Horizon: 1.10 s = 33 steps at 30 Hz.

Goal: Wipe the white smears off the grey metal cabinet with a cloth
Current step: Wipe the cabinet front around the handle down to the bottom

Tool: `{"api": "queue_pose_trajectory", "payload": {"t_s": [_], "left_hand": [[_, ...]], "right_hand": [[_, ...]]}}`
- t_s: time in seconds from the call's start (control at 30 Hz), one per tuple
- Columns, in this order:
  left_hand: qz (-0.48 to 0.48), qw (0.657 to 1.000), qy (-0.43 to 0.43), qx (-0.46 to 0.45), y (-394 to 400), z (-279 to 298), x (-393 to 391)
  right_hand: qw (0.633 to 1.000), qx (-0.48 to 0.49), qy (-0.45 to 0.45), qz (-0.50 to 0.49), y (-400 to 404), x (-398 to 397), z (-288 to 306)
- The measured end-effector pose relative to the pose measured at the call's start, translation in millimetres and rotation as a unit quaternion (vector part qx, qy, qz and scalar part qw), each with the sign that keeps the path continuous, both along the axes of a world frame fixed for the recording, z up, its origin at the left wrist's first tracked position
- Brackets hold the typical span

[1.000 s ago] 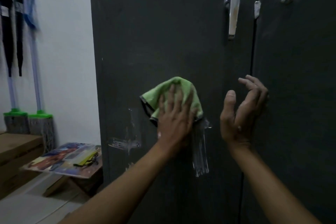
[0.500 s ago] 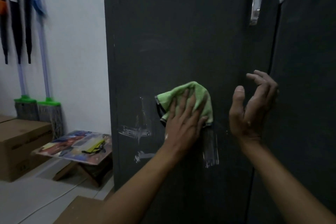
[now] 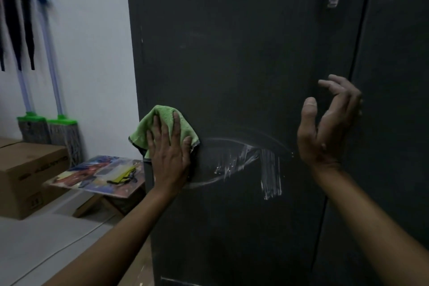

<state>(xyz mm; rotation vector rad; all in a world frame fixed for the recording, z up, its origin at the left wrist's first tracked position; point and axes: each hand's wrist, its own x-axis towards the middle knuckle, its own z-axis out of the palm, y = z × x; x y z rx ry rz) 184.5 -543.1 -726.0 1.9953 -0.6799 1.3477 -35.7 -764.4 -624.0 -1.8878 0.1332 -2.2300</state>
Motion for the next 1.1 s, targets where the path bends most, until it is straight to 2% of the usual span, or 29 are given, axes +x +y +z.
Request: {"api": "queue_pose_trajectory", "payload": {"t_s": [0.13, 0.23, 0.4, 0.53, 0.77, 0.97, 1.1], "left_hand": [[0.007, 0.999, 0.021, -0.044, -23, -1, -13], [0.006, 0.999, 0.005, -0.044, -48, -3, -31], [-0.026, 0.996, -0.069, 0.047, -110, -4, -75], [-0.066, 0.981, -0.131, 0.129, -159, -11, -118], [-0.141, 0.951, -0.148, 0.233, -198, -25, -163], [-0.163, 0.948, -0.165, 0.217, -199, 11, -166], [-0.158, 0.963, -0.145, 0.164, -207, 79, -171]], "right_hand": [[1.0, -0.001, -0.008, -0.011, -4, -7, 4], [1.0, -0.005, -0.018, -0.02, -11, -14, 8], [0.999, 0.004, -0.026, -0.047, -29, -28, 8], [0.998, 0.017, -0.038, -0.053, -46, -36, 5], [0.997, 0.016, -0.043, -0.058, -59, -42, -1], [0.996, 0.022, -0.068, -0.05, -68, -45, 1], [0.993, 0.031, -0.103, -0.041, -74, -45, 10]]}}
